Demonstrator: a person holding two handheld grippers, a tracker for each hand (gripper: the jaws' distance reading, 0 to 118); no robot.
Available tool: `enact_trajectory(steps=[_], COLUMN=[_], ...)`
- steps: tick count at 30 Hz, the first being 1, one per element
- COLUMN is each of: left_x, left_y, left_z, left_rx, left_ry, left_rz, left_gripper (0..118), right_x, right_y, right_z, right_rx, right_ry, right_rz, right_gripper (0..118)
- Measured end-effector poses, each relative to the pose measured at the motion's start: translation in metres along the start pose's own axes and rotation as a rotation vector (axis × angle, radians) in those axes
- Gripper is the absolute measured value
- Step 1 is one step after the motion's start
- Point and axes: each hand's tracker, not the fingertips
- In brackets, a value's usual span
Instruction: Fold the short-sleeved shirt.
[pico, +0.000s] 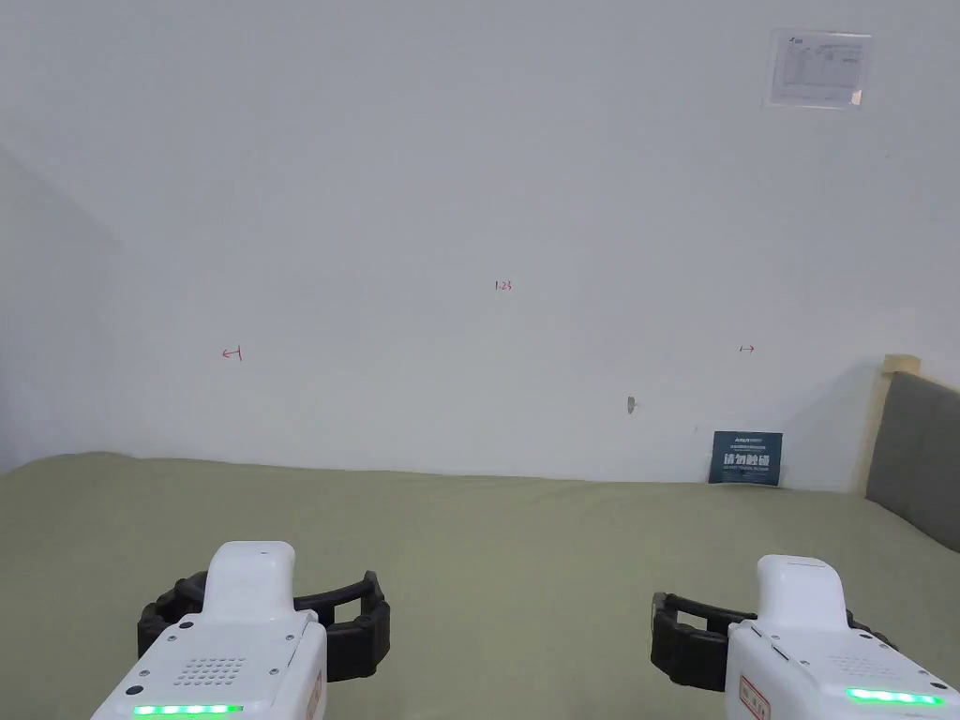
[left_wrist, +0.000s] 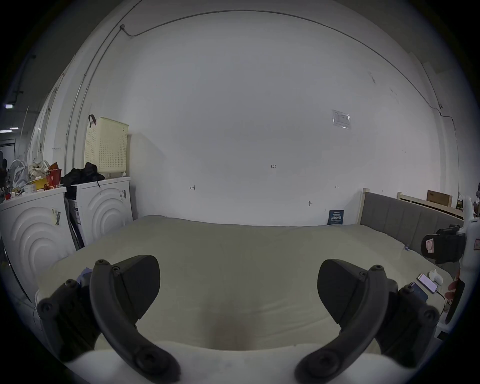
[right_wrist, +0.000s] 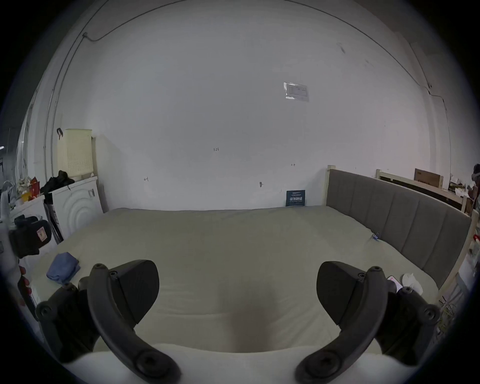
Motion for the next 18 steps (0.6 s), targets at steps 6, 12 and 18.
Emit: enact_trajectory(steps=[6,12,18], left_x=[-0.001,-0.001,0.0], left_y=[-0.003,-0.005,-0.004], left_z=[0.0,0.0,-0.001], left_rx=[-0.009,-0.019,-0.01], left_ry=[0.009,0.008,-0.004], left_rz=[0.003,0.013,0.014], left_gripper=[118,118,118], right_x=[0.004,0.009,0.015], right_y=[0.003,0.007,0.006], right_z=[0.0,-0.001,0.001], right_rx=[-0.003,-0.036,0.006], right_ry=[-0.013,-0.038,-0.038], right_rz=[-0.016,-0.063,-0.08], right_gripper=[118,118,118])
